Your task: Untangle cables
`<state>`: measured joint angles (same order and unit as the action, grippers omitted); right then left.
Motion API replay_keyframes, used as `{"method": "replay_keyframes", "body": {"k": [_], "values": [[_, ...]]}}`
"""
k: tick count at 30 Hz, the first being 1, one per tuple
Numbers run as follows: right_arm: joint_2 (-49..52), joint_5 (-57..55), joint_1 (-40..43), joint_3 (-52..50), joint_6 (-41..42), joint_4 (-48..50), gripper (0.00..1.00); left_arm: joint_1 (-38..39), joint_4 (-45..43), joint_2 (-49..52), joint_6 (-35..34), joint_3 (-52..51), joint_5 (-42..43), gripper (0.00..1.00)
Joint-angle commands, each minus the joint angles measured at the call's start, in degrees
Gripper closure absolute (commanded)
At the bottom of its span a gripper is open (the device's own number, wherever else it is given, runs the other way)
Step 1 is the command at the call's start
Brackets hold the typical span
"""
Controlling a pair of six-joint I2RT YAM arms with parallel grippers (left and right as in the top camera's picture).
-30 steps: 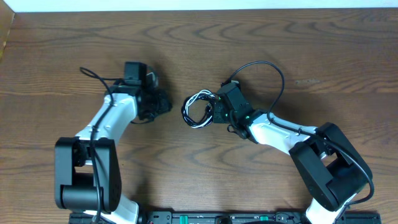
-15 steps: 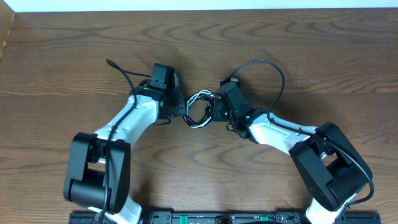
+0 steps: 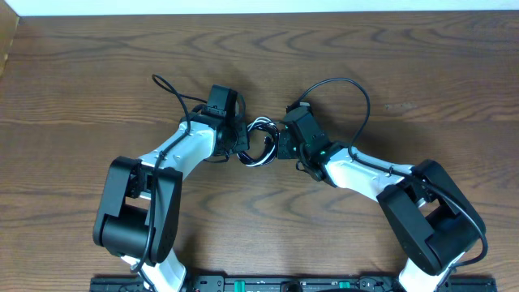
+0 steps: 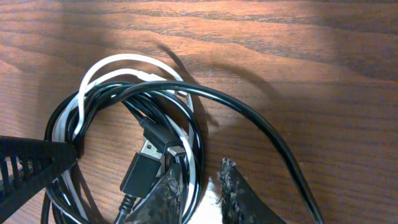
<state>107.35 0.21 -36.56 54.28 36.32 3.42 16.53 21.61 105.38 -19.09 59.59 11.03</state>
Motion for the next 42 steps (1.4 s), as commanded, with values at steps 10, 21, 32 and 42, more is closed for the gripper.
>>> {"method": "replay_keyframes", "body": {"k": [10,21,32,42], "values": [[0.42,-0.72,-0.31,0.76,-1.22,0.09,0.67,-6.49,3.65,-3.32,-1.77,-0.55,6.64,0.92],[0.42,-0.70,-0.31,0.76,-1.20,0.48,0.54,-13.62,5.14,-3.28,-1.73,-0.57,20.52,0.92],[0.42,-0.70,-0.31,0.76,-1.20,0.94,0.51,-13.57,5.31,-3.26,-1.70,-0.57,19.41,0.48],[0.42,-0.72,-0.31,0.76,-1.22,1.33,0.95,-13.57,5.33,-3.26,-1.70,-0.57,19.41,0.80]]}}
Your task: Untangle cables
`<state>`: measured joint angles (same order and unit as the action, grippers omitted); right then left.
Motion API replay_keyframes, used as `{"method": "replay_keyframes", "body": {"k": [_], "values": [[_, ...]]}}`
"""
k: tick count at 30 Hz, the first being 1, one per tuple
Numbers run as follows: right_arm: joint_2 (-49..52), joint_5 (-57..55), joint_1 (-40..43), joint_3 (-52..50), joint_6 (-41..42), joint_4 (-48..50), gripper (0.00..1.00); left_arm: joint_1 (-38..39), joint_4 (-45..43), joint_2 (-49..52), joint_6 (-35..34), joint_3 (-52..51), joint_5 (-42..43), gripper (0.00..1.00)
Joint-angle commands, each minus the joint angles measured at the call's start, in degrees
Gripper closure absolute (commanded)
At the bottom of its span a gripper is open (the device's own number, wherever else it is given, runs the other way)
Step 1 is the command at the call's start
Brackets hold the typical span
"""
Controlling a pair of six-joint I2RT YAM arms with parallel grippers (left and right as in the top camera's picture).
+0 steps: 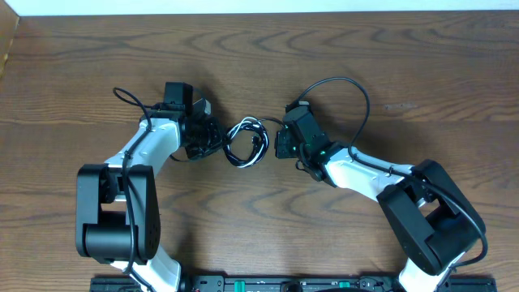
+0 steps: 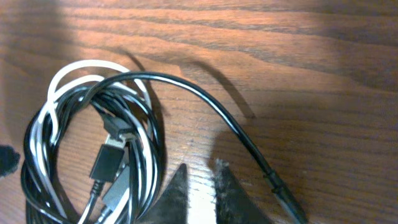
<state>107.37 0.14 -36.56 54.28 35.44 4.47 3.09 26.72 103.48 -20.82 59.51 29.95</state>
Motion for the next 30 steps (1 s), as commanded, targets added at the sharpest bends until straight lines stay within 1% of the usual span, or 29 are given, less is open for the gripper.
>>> {"method": "replay_keyframes", "body": {"k": [1,2,3,7,10,11,12,15,17,26,30], "values": [[0.39,-0.66,-0.31,0.76,-0.35,0.33,0.96,-0.13,0.22,-1.36,0.02,-0.48,0.48,0.81],[0.39,-0.66,-0.31,0.76,-0.33,0.35,0.96,-0.13,0.22,-1.36,0.02,-0.48,0.46,0.85],[0.39,-0.66,-0.31,0.76,-0.35,0.37,0.96,-0.13,0.20,-1.36,0.02,-0.48,0.46,0.87],[0.39,-0.66,-0.31,0.76,-0.35,0.52,0.96,-0.13,0.15,-1.36,0.00,-0.48,-1.20,0.87],[0.39,-0.66,-0.31,0.76,-0.35,0.52,0.94,-0.13,0.17,-1.33,-0.02,-0.48,-4.11,0.83],[0.39,-0.66,-0.31,0.76,-0.35,0.55,0.94,-0.13,0.15,-1.31,-0.02,-0.48,-4.09,0.76],[0.39,-0.66,-0.31,0.76,-0.35,0.57,0.94,-0.11,0.15,-1.27,-0.02,-0.48,-4.09,0.72],[0.39,-0.66,-0.31,0.76,-0.35,0.70,0.94,0.33,0.04,-1.25,-0.02,-0.48,-4.11,0.67],[0.39,-0.66,-0.31,0.76,-0.35,0.70,0.94,0.90,-0.13,-1.25,0.00,-0.48,-4.24,0.67],[0.39,-0.63,-0.31,0.76,-0.33,0.70,0.94,6.43,-0.31,-1.16,-0.98,-0.48,-12.41,0.66],[0.39,-0.63,-0.31,0.76,-0.35,0.70,0.93,9.01,-1.70,-1.14,-1.11,-0.48,-13.14,0.66]]}}
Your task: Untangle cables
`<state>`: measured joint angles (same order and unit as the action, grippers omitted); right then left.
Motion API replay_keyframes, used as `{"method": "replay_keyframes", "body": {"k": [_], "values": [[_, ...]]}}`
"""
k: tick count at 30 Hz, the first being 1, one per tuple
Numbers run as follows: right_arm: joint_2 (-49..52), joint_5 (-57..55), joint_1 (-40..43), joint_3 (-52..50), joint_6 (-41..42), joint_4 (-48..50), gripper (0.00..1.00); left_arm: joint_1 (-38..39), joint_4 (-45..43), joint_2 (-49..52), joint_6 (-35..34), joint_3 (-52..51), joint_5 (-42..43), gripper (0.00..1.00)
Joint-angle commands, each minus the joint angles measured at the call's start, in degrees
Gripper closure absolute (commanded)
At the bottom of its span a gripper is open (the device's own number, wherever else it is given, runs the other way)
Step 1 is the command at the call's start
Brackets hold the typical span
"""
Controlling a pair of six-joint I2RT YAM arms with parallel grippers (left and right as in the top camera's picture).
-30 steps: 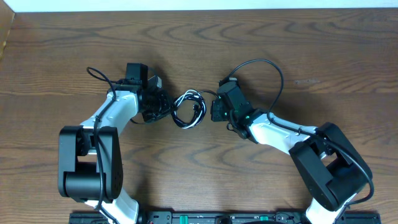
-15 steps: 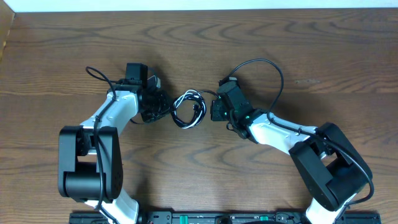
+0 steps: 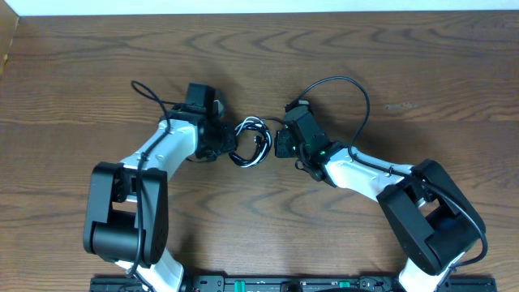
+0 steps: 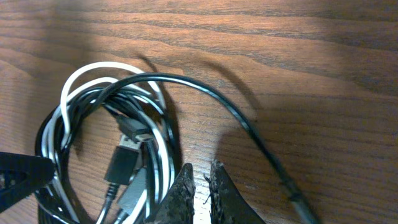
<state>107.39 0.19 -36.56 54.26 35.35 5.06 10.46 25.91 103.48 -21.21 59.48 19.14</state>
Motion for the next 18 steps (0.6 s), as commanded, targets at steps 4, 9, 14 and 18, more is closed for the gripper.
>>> {"method": "replay_keyframes", "body": {"k": [4,9,14,18], "values": [[0.37,-0.68,-0.31,0.79,-0.26,0.11,0.93,3.41,-1.84,-1.14,-0.72,-0.46,-2.32,0.76],[0.37,-0.68,-0.31,0.79,-0.24,0.11,0.93,4.09,-2.12,-1.14,-0.72,-0.46,-2.38,0.92],[0.37,-0.68,-0.31,0.79,-0.24,0.11,0.93,4.09,-2.03,-1.14,-2.23,-0.46,-7.63,0.92],[0.37,-0.66,-0.31,0.79,-0.24,0.11,0.79,4.09,-1.44,-1.14,-4.48,-0.46,-11.47,0.92]]}}
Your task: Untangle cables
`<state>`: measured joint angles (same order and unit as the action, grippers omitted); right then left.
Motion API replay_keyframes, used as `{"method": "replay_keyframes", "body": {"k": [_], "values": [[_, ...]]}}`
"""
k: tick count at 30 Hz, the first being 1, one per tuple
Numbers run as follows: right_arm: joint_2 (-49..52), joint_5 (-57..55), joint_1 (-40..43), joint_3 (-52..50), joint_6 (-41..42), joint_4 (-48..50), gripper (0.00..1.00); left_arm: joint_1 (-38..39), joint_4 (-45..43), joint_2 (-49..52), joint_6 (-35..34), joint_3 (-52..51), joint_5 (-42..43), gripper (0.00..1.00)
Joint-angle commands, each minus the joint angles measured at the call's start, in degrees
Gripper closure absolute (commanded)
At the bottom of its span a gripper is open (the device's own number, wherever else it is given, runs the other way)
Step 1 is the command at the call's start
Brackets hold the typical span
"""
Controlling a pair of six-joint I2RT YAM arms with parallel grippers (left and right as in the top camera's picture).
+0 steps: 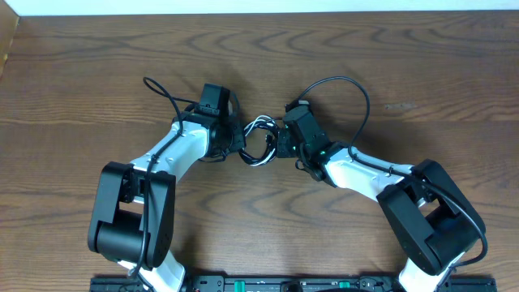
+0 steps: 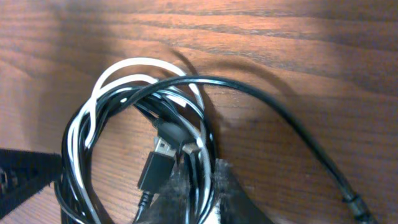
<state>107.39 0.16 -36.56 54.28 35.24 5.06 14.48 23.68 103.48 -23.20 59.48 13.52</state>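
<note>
A small coil of black and white cables (image 1: 258,138) lies mid-table between both arms. In the right wrist view the coil (image 2: 124,118) has two USB plugs (image 2: 155,167) inside its loop, and one black strand (image 2: 292,124) runs off to the lower right. My right gripper (image 2: 202,193) is closed on the coil's right-hand black and white strands, which fill the narrow gap between its fingers (image 2: 233,196). My left gripper (image 1: 236,141) is at the coil's left edge, where one of its black fingers (image 2: 25,177) touches the strands.
The wooden table (image 1: 405,57) spreads out on all sides of the coil. The right arm's own black cable (image 1: 357,85) arcs behind its wrist. The left arm's own black cable (image 1: 162,91) loops behind it.
The left arm has moved right and brought the coil against my right gripper. The fingers were nearly together beside the coil; now the coil's right strands sit between them.
First both grippers were at the coil, with strands between the right fingers. Then the left arm was further left with the coil, clear of the empty right gripper. It came back partway, and now the coil is in both grippers again.
</note>
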Motion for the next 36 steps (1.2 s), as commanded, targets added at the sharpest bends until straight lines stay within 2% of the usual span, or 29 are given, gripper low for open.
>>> {"method": "replay_keyframes", "body": {"k": [1,5,16,20,25,30,33,36], "values": [[0.37,-0.61,-0.31,0.76,-0.13,0.09,0.77,0.07,1.27,-1.14,-3.43,-0.46,-7.85,0.92],[0.37,-0.61,-0.31,0.76,-0.13,0.09,0.75,-0.07,2.86,-1.14,-6.60,-0.46,-13.22,0.92],[0.37,-0.68,-0.31,0.76,-0.13,0.11,0.76,-7.72,6.12,-1.16,-7.37,-0.44,-13.14,0.92],[0.37,-0.68,-0.31,0.76,-0.13,0.11,0.76,-11.28,7.58,-1.16,-7.56,-0.44,-11.93,0.92],[0.37,-0.68,-0.31,0.76,-0.13,0.13,0.76,-14.01,8.02,-1.31,-7.23,-0.44,-6.05,0.92],[0.37,-0.70,-0.31,0.76,-0.15,0.28,0.75,-14.84,8.02,-4.26,2.23,-0.31,2.97,0.92],[0.37,-0.70,-0.31,0.76,-0.17,0.35,0.75,-14.34,8.76,-8.24,6.27,-0.31,3.39,0.90],[0.37,-0.68,-0.31,0.76,-0.17,0.33,0.75,-14.29,9.51,-12.02,7.34,-0.31,3.39,0.87]]}}
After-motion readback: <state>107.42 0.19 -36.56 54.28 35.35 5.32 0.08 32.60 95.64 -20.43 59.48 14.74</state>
